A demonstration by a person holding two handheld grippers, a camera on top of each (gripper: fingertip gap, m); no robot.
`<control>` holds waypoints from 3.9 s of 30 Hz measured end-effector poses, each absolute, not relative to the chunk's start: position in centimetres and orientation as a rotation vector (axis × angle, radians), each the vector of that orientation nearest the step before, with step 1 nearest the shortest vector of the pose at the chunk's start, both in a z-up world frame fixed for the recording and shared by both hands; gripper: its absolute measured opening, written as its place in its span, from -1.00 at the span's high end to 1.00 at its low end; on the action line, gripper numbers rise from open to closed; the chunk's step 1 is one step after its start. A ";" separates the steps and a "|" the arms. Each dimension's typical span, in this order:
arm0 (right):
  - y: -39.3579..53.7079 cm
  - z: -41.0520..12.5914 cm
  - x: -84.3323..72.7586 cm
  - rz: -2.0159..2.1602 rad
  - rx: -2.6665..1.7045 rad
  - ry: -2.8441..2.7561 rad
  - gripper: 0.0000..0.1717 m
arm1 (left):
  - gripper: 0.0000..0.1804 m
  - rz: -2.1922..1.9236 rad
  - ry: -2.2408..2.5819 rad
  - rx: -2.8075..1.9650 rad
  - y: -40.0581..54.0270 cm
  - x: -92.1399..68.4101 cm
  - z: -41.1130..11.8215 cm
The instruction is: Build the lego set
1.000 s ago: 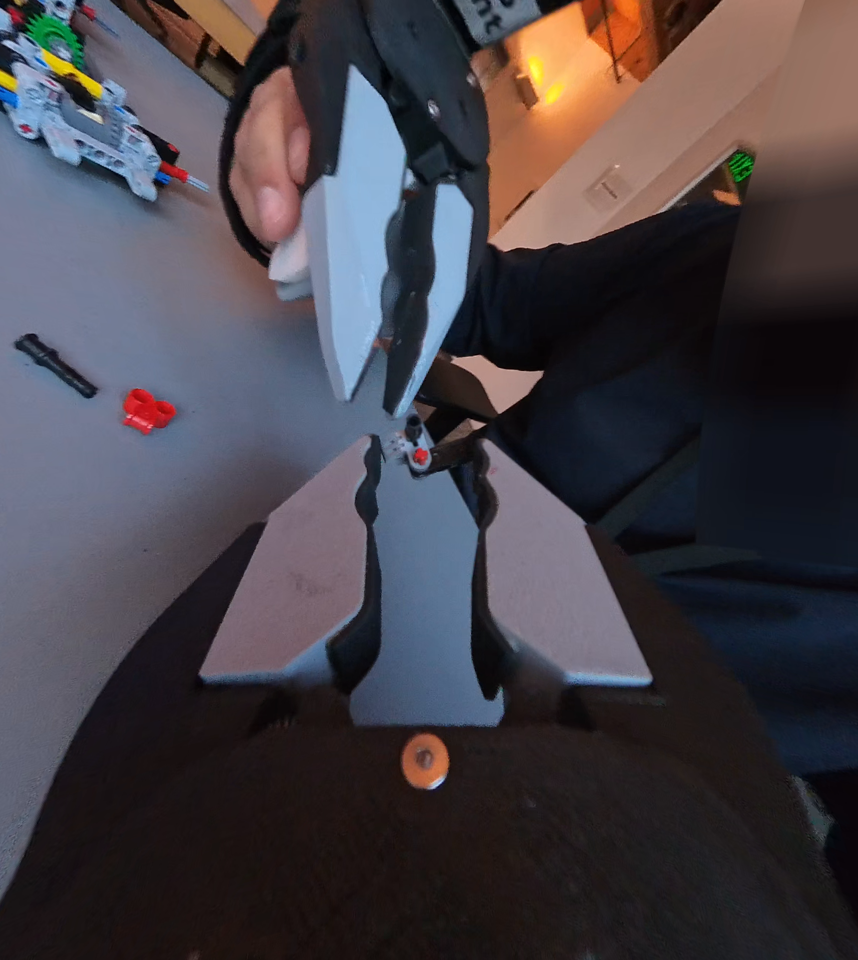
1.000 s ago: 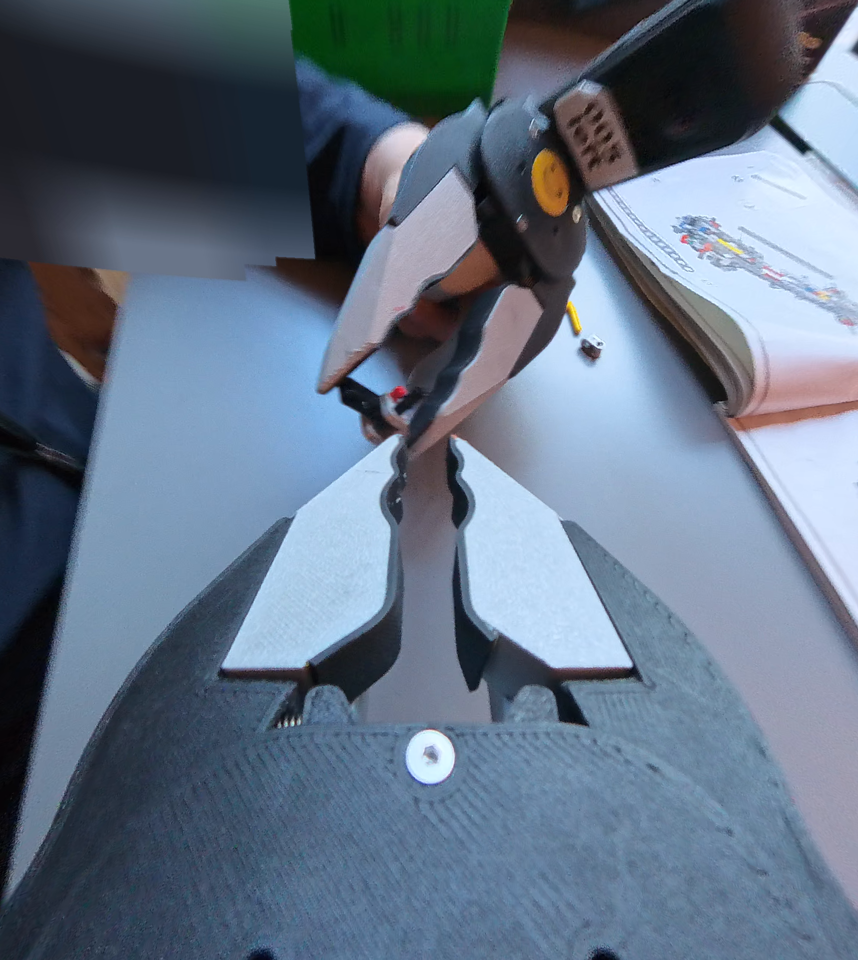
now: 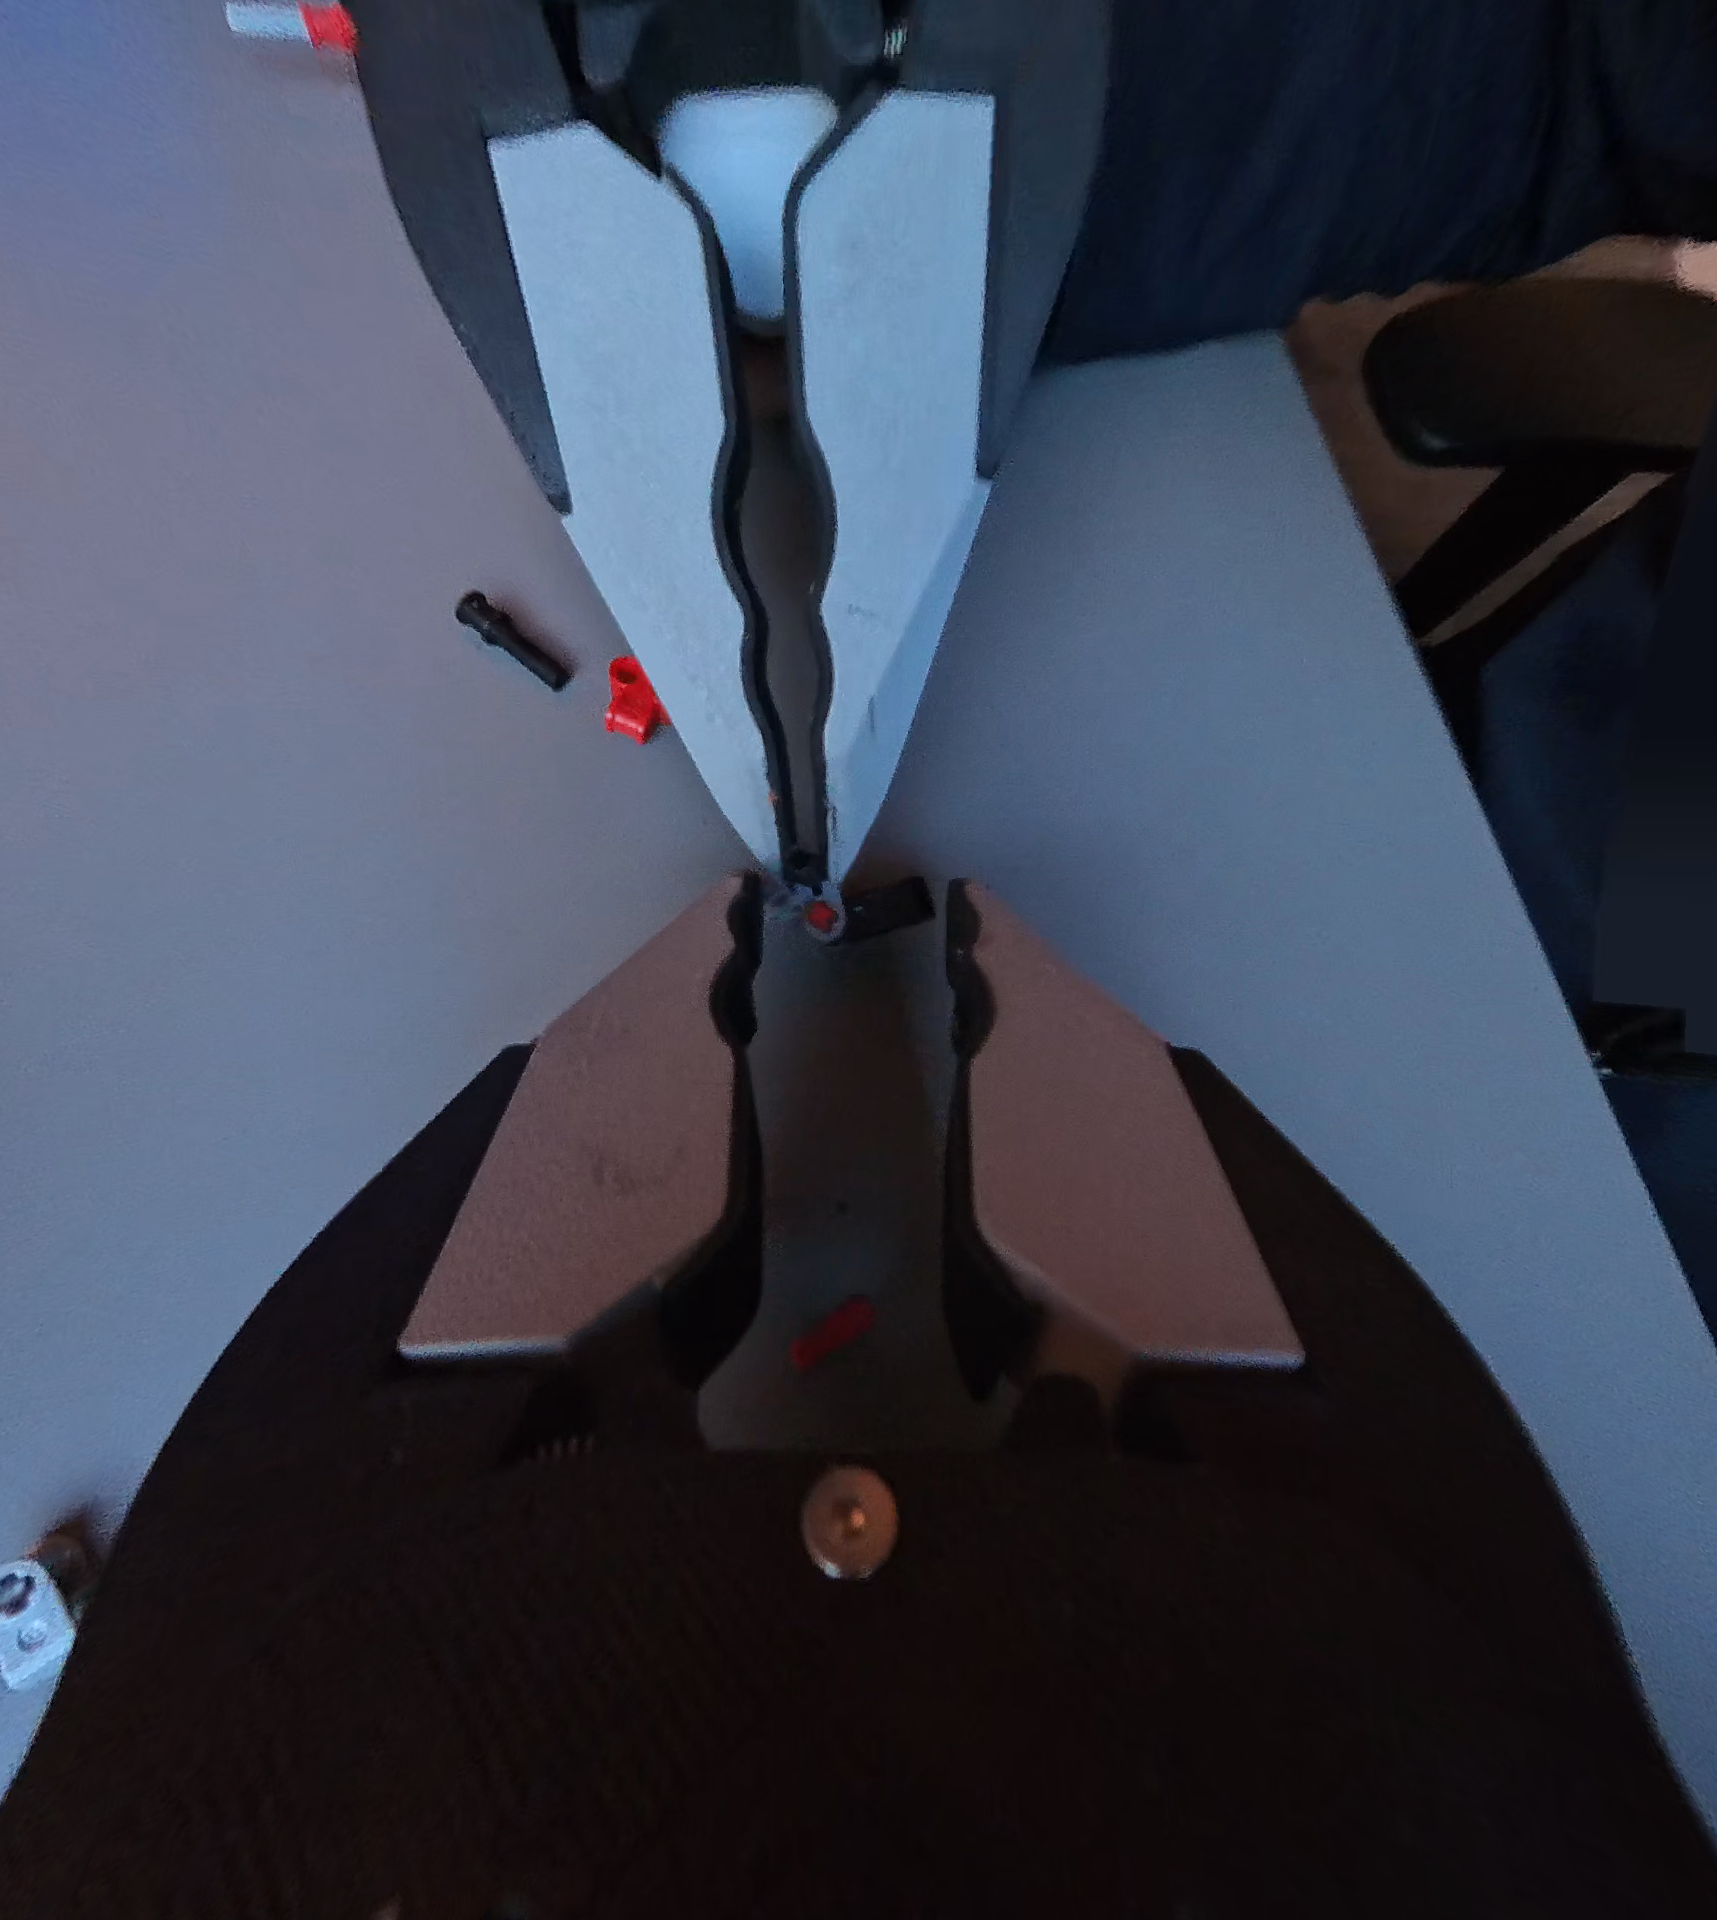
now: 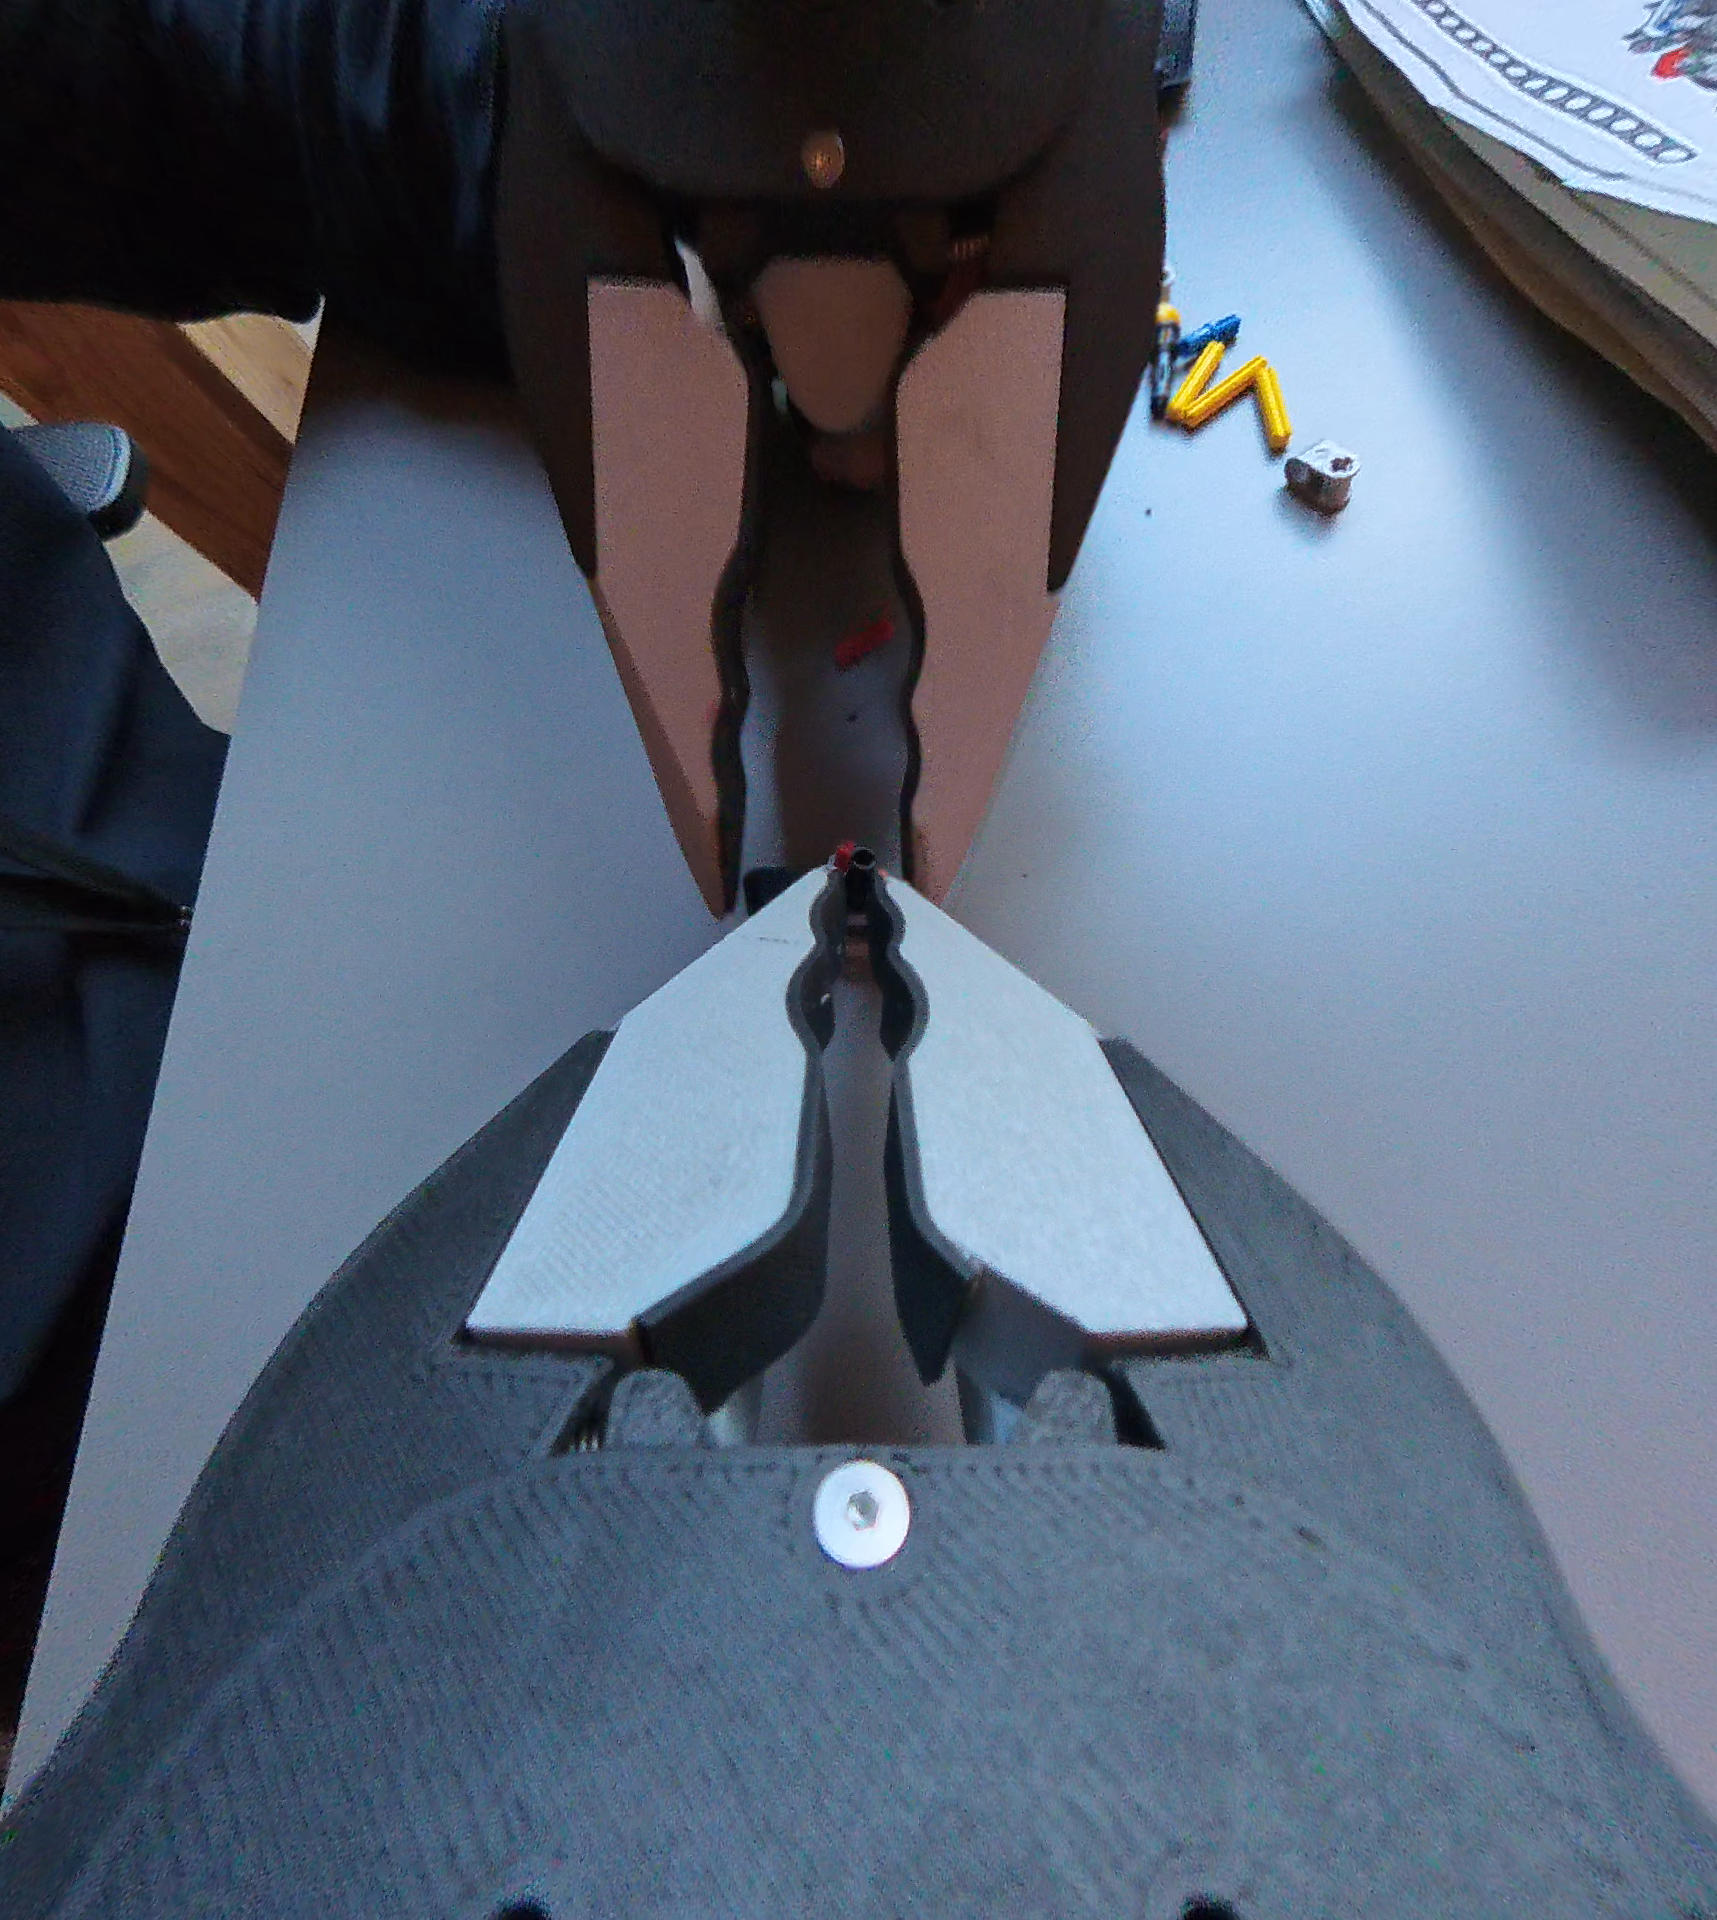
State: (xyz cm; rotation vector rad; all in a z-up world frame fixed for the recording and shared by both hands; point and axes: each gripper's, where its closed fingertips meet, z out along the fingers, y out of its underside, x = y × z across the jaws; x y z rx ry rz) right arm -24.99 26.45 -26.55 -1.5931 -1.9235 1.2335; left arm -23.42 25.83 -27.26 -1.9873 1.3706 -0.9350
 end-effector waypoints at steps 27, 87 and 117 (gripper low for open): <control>26.7 -26.8 -25.1 1.256 -1.680 -1.870 1.00 | 0.88 -1.039 1.256 -2.091 26.7 -23.9 -27.4; 26.3 -28.1 -24.2 1.034 -1.792 -1.880 0.64 | 0.90 -1.021 1.178 -2.057 27.1 -23.2 -26.6; 25.3 -28.5 -24.1 0.872 -1.655 -1.994 0.85 | 0.96 -0.857 1.346 -2.024 25.1 -23.2 -27.8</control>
